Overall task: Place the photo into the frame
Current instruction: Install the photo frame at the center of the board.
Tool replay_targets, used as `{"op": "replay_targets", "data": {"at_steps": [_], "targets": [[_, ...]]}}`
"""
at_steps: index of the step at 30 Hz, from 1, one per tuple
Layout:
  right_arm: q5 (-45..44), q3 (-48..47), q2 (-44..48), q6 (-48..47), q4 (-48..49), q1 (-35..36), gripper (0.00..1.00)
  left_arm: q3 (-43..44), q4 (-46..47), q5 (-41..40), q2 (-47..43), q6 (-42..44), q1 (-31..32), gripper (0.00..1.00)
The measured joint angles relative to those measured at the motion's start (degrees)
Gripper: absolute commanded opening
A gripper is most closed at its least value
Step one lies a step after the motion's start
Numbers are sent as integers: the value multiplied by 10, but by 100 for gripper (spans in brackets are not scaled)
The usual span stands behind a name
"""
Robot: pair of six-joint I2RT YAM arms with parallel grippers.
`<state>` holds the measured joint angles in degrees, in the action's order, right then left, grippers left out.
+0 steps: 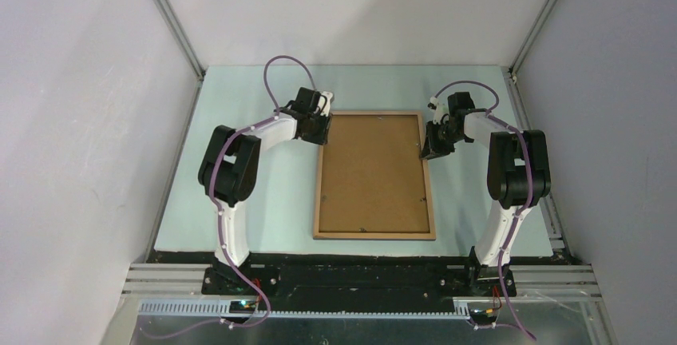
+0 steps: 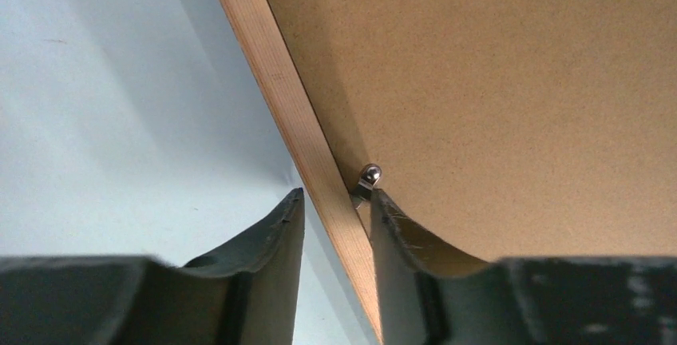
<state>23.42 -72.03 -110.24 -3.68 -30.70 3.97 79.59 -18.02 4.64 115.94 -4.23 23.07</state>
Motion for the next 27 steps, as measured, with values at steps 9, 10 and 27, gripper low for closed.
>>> {"op": "replay_targets", "data": {"at_steps": [9,10,27], "targets": [[1,0,0,1,0,-1,0,-12,-3,2,-15,3,0,69],[1,0,0,2,0,-2,0,-18,-6,3,-23,3,0,72],[27,8,0,22,-4,-30,0,-240,-55,67,-229,21,44,86]]}}
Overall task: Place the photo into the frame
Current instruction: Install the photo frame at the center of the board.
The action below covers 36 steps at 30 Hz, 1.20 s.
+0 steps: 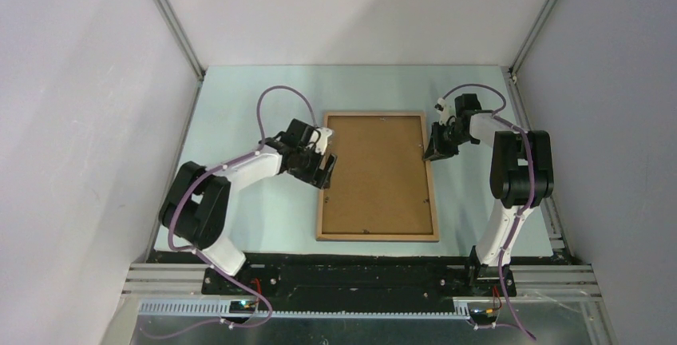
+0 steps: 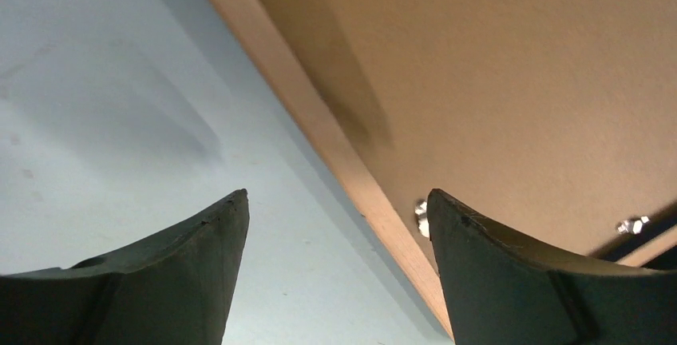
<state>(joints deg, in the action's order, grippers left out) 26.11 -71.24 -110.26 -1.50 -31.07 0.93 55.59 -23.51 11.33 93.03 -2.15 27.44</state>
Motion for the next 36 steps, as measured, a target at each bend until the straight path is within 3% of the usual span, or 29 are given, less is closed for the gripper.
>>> {"op": "replay_targets", "data": {"at_steps": [21,36], "targets": [[0,0,0,0,0,0,0,-15,-37,-33,-20,7,83,78],[1,0,0,0,0,0,0,-15,-48,-52,-10,0,91,71]]}}
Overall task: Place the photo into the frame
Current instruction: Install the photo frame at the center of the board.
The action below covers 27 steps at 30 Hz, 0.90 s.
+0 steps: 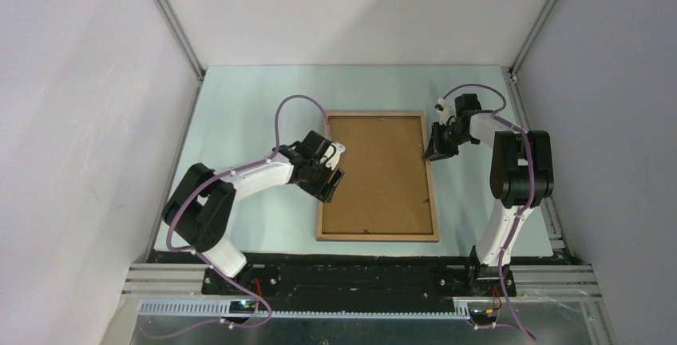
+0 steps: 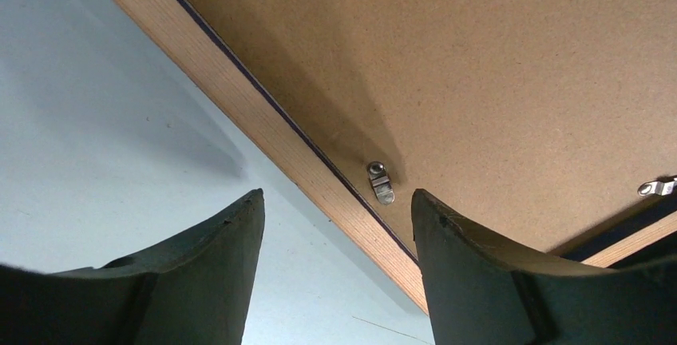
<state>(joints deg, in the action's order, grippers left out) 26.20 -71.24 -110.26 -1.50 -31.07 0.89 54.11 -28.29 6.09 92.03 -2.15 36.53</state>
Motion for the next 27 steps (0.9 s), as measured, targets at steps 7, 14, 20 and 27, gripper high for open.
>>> {"op": "replay_targets", "data": {"at_steps": [7,14,20,27], "targets": [[0,0,0,0,0,0,0,0,-2,-14,16,-9,16,68],[0,0,0,0,0,0,0,0,-2,-14,17,-14,19,61],[0,0,0,0,0,0,0,11,-6,-14,25,-14,20,56],[1,0,0,0,0,0,0,22,-18,-16,32,-14,19,46]]}}
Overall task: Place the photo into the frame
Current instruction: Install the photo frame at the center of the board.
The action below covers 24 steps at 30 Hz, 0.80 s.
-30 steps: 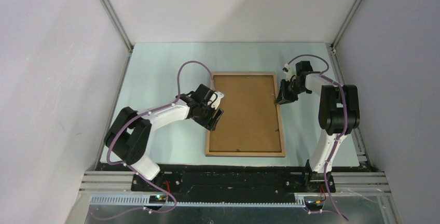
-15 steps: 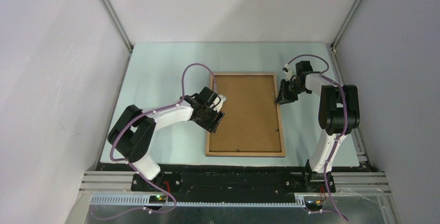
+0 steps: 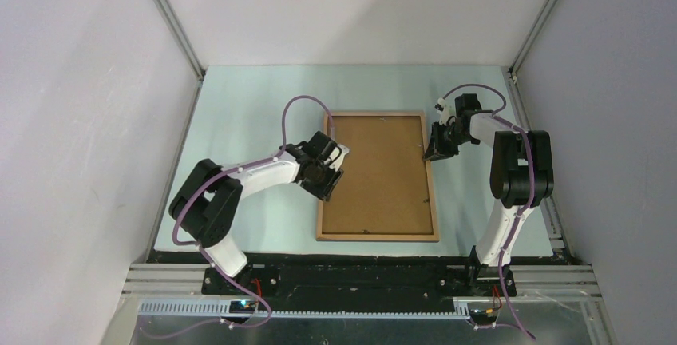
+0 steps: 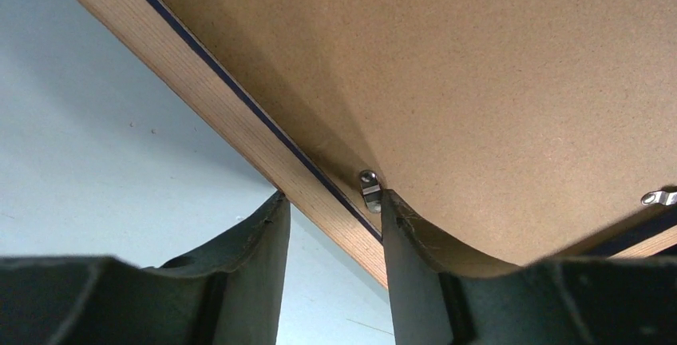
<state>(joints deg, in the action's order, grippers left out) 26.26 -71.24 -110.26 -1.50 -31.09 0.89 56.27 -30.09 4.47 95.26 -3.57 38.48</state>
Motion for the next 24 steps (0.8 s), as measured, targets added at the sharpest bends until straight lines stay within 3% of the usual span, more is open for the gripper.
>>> {"op": "replay_targets", "data": {"at_steps": [16,21,24], "targets": [[2,0,-1,0,0,-1,0,2,-7,-9,0,0,0,33],[2,0,-1,0,0,-1,0,2,-7,-9,0,0,0,33],[2,0,-1,0,0,-1,0,2,-7,-9,0,0,0,40]]}}
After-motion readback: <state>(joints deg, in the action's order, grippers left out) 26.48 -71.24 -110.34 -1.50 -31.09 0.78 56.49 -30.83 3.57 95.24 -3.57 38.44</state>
